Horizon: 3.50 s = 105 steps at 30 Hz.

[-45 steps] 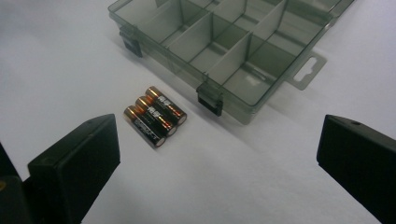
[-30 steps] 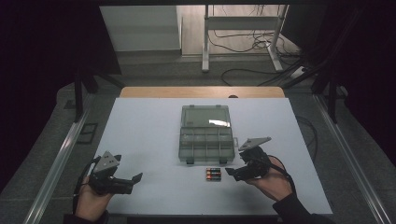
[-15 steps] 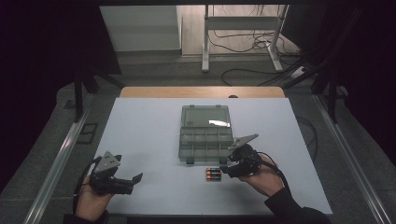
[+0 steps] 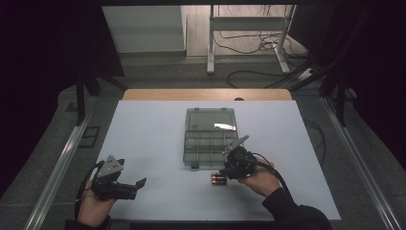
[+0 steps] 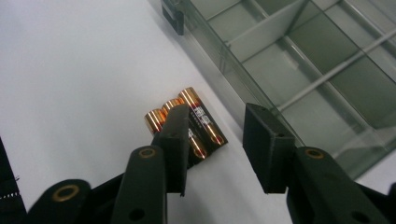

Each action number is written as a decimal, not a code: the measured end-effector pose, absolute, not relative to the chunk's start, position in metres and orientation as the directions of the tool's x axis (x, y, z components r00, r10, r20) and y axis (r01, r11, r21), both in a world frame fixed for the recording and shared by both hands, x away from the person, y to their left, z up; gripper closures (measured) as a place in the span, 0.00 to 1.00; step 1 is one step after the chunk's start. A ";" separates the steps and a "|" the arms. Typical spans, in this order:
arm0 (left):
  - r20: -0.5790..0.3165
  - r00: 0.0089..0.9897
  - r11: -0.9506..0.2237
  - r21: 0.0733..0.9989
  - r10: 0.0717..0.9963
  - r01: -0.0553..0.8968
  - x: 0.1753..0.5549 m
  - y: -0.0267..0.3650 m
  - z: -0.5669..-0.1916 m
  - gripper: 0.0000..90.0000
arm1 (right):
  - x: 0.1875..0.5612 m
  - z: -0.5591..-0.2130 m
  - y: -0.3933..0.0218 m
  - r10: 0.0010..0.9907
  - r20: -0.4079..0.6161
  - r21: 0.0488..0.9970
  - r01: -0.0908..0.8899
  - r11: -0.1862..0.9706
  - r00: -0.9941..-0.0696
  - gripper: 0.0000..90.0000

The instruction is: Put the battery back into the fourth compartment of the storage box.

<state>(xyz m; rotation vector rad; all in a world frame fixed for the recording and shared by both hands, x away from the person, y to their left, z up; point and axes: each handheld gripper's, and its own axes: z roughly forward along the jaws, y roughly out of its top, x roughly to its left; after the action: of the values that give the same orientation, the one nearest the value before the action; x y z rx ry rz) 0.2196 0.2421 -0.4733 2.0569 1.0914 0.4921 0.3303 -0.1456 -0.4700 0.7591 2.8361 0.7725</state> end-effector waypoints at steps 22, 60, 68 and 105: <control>-0.003 0.561 -0.363 0.759 0.828 0.540 0.220 0.242 -0.473 0.00 | 0.344 -0.492 -0.125 0.410 -0.007 0.430 0.367 0.825 -0.912 0.80; -0.005 0.556 -0.357 0.761 0.831 0.541 0.220 0.243 -0.473 0.00 | 0.346 -0.489 -0.117 0.401 -0.027 0.417 0.355 0.837 -0.916 0.85; -0.006 0.555 -0.356 0.760 0.832 0.543 0.220 0.243 -0.474 0.00 | 0.341 -0.478 -0.122 0.406 -0.020 0.461 0.353 0.815 -0.913 0.85; -0.059 0.543 -0.316 0.758 0.837 0.570 0.221 0.245 -0.473 0.00 | 0.360 -0.445 -0.156 0.542 0.020 0.611 0.439 0.659 -0.840 0.85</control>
<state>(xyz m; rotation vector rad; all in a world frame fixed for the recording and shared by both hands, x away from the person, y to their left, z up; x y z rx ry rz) 0.2210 0.2449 -0.4734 2.0222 1.1343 0.4497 0.3605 -0.1558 -0.4449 0.8076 2.7092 0.9333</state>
